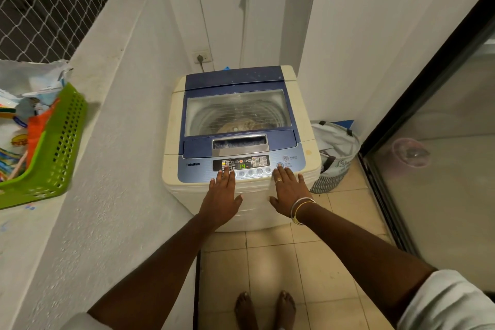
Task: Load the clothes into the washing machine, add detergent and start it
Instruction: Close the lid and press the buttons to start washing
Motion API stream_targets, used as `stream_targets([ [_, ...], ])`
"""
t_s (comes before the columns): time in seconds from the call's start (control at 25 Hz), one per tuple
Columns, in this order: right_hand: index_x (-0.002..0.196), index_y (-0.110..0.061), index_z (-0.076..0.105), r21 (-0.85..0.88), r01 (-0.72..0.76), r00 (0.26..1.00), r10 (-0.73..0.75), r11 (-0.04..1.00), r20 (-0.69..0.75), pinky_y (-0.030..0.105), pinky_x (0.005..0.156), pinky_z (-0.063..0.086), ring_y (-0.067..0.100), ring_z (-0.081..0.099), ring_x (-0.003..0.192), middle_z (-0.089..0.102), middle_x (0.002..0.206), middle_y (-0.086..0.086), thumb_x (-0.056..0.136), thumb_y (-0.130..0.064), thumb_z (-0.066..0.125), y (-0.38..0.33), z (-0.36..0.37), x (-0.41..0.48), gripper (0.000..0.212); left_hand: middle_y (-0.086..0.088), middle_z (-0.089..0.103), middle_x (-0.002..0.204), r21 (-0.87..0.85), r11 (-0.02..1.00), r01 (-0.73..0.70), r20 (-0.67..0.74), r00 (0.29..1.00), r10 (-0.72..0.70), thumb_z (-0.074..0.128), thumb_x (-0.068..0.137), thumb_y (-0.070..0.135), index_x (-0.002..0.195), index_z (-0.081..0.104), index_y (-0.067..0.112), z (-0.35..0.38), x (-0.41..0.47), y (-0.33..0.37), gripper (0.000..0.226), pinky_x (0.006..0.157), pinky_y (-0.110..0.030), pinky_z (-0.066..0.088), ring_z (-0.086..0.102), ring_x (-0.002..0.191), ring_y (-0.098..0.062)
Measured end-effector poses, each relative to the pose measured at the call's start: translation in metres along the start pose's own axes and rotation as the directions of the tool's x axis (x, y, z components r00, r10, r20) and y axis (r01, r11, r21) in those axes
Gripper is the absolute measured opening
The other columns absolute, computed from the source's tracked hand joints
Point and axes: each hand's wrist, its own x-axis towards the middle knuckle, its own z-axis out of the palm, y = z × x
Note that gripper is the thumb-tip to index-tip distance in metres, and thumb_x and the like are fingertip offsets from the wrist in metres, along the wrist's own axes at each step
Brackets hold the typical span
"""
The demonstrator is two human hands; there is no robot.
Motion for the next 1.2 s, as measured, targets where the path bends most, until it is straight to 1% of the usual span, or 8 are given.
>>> stream_targets([
  [0.16, 0.156, -0.012, 0.007, 0.018, 0.0, 1.0, 0.0, 1.0, -0.007, 0.055, 0.119, 0.017, 0.028, 0.006, 0.151, 0.001, 0.164, 0.009, 0.094, -0.051, 0.049, 0.003, 0.004, 0.001, 0.084, -0.011, -0.004, 0.166, -0.018, 1.0, 0.002, -0.005, 1.0, -0.002, 0.043, 0.1, 0.044, 0.158, 0.007, 0.009, 0.001, -0.001, 0.0, 0.076, 0.124, -0.048, 0.006, -0.002, 0.153, -0.03],
  [0.28, 0.153, -0.015, 0.017, 0.057, -0.007, 0.999, 0.009, 0.998, -0.041, 0.053, 0.117, 0.025, 0.029, 0.015, 0.149, 0.012, 0.163, 0.008, 0.09, -0.051, 0.056, 0.004, 0.005, 0.005, 0.083, -0.01, -0.004, 0.166, -0.032, 0.999, 0.003, -0.018, 1.0, -0.004, 0.045, 0.1, 0.043, 0.158, 0.008, 0.011, 0.0, 0.001, -0.002, 0.076, 0.124, -0.048, 0.007, -0.002, 0.153, -0.03],
  [0.44, 0.139, -0.017, 0.037, 0.005, 0.019, 0.993, -0.018, 1.0, -0.116, 0.048, 0.108, 0.036, 0.027, 0.035, 0.135, 0.039, 0.146, 0.005, 0.08, -0.055, 0.062, 0.008, -0.001, 0.014, 0.075, -0.009, -0.002, 0.166, -0.04, 0.999, 0.007, -0.027, 1.0, -0.008, 0.046, 0.099, 0.043, 0.158, 0.01, 0.011, 0.0, 0.003, -0.004, 0.075, 0.124, -0.047, 0.007, -0.001, 0.153, -0.029],
  [0.56, 0.137, -0.016, 0.04, -0.036, 0.04, 0.992, -0.044, 0.999, -0.12, 0.047, 0.107, 0.037, 0.027, 0.038, 0.131, 0.043, 0.14, 0.005, 0.077, -0.052, 0.066, 0.009, 0.001, 0.016, 0.075, -0.01, -0.001, 0.166, -0.036, 0.999, 0.006, -0.038, 0.999, -0.007, 0.047, 0.099, 0.043, 0.157, 0.011, 0.011, 0.002, 0.003, -0.002, 0.075, 0.123, -0.046, 0.007, 0.0, 0.153, -0.03],
  [0.76, 0.133, -0.017, 0.044, -0.011, 0.065, 0.994, -0.066, 0.998, -0.086, 0.044, 0.099, 0.044, 0.026, 0.048, 0.121, 0.051, 0.131, 0.004, 0.077, -0.048, 0.066, 0.008, -0.014, 0.024, 0.068, -0.011, -0.001, 0.166, -0.017, 1.0, -0.001, -0.027, 1.0, 0.001, 0.046, 0.1, 0.042, 0.158, 0.008, 0.01, 0.004, -0.002, 0.003, 0.077, 0.123, -0.046, 0.006, -0.001, 0.153, -0.031],
  [0.84, 0.135, -0.018, 0.043, -0.022, 0.072, 0.993, -0.074, 0.997, -0.091, 0.045, 0.099, 0.045, 0.026, 0.047, 0.124, 0.049, 0.137, 0.005, 0.08, -0.049, 0.061, 0.014, -0.012, 0.023, 0.066, -0.011, -0.002, 0.166, -0.02, 1.0, -0.006, -0.032, 0.999, 0.005, 0.046, 0.1, 0.042, 0.158, 0.007, 0.01, 0.003, -0.004, 0.003, 0.077, 0.124, -0.046, 0.006, -0.002, 0.153, -0.03],
  [0.96, 0.146, -0.016, 0.032, -0.073, 0.069, 0.993, -0.075, 0.995, -0.086, 0.049, 0.11, 0.037, 0.027, 0.03, 0.142, 0.027, 0.158, 0.007, 0.087, -0.05, 0.055, 0.018, 0.004, 0.006, 0.073, -0.011, -0.003, 0.166, -0.022, 1.0, -0.004, -0.042, 0.999, 0.003, 0.046, 0.099, 0.043, 0.158, 0.009, 0.01, 0.0, -0.007, 0.0, 0.076, 0.123, -0.046, 0.006, -0.001, 0.153, -0.03],
  [1.2, 0.155, -0.012, 0.013, -0.03, -0.002, 0.991, -0.002, 1.0, -0.135, 0.055, 0.119, 0.016, 0.027, 0.004, 0.152, 0.004, 0.165, 0.006, 0.091, -0.061, 0.041, 0.014, 0.011, -0.008, 0.085, -0.01, -0.001, 0.166, -0.039, 0.999, 0.017, -0.101, 0.995, -0.021, 0.036, 0.102, 0.049, 0.158, 0.011, 0.01, -0.002, -0.01, -0.009, 0.072, 0.123, -0.046, 0.006, 0.001, 0.153, -0.03],
])
